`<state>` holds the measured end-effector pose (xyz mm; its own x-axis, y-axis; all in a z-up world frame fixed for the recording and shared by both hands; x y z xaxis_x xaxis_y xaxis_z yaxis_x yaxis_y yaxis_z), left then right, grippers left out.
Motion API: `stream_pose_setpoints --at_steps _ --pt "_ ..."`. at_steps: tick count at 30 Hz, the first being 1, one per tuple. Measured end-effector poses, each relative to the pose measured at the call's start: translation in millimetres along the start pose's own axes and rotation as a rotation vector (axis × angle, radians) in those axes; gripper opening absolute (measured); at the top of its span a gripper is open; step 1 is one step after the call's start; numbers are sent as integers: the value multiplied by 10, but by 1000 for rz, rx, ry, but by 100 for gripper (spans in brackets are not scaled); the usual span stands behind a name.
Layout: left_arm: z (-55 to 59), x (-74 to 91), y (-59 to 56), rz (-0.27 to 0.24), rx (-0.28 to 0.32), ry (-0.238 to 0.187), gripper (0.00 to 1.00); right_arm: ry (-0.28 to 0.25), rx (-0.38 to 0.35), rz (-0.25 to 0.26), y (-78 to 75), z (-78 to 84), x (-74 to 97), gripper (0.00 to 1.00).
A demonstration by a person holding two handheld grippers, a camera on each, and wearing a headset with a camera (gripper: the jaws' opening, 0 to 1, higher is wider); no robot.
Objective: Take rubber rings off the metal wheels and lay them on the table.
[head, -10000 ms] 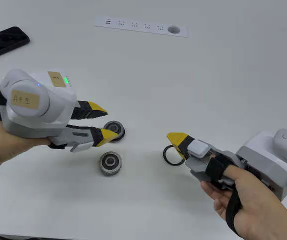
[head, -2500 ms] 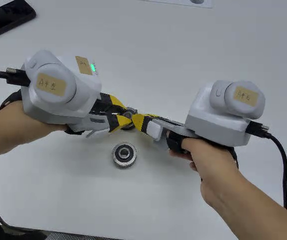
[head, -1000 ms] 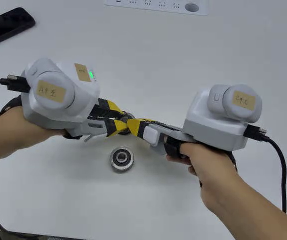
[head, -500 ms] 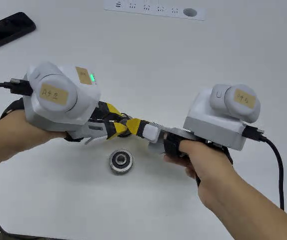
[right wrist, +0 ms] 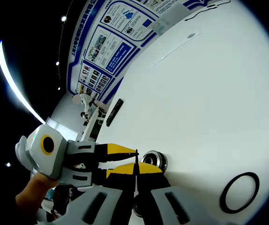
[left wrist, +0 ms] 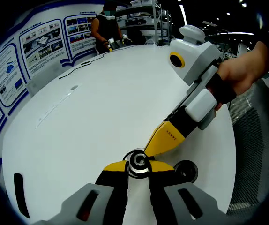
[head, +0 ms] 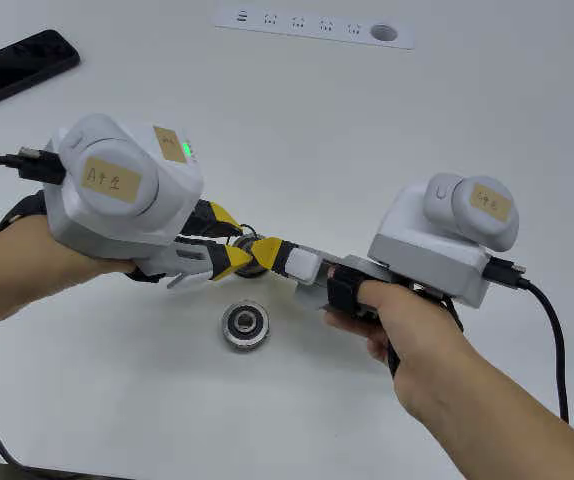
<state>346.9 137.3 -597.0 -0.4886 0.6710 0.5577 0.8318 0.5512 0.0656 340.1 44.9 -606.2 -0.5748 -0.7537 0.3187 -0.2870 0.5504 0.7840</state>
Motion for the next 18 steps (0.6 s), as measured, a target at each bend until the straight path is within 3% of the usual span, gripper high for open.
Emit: stream_pose_setpoints --at_steps 10,13,15,18 --pt "-26 205 64 -59 29 -58 24 -42 -42 -5 -1 -134 124 1" --pt "-74 237 70 -69 40 -83 24 -63 -54 4 -64 -217 184 1" --pt "-128 245 80 -89 56 -121 26 -79 -65 14 -114 -269 239 1" --pt "-164 258 88 -105 51 -134 31 -99 -85 31 -180 -318 329 1"
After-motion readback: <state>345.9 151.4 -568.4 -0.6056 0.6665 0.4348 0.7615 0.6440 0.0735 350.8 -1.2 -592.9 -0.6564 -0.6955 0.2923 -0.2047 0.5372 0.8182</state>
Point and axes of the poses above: the centre of the closed fingertips' face, and the gripper's own axes: x roughly backward along the fingers, y roughly to its left, z roughly out of its underside, the point moved 6 cm from there along x, roughly backward along the fingers, and after that the axes turned 11 degrees about -y, right-handed, at the moved point
